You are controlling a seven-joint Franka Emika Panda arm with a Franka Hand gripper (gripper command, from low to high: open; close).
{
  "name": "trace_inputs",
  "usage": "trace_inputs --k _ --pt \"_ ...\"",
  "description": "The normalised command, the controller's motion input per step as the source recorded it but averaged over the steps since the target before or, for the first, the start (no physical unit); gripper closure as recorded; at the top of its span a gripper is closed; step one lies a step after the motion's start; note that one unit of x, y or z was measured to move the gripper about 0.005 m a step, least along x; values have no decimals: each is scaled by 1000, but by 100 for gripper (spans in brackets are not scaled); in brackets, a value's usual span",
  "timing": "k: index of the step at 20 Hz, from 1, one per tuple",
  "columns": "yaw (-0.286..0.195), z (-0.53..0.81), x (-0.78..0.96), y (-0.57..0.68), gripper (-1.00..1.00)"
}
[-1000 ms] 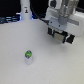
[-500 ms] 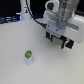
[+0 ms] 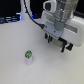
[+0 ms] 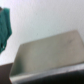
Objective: Open the kcup holder, insert the kcup into the holder, and close the kcup holder
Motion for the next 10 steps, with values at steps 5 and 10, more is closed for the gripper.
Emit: trace_inputs --k 5,10 --pt "-200 286 152 -605 -100" --pt "-231 227 77 -584 -100"
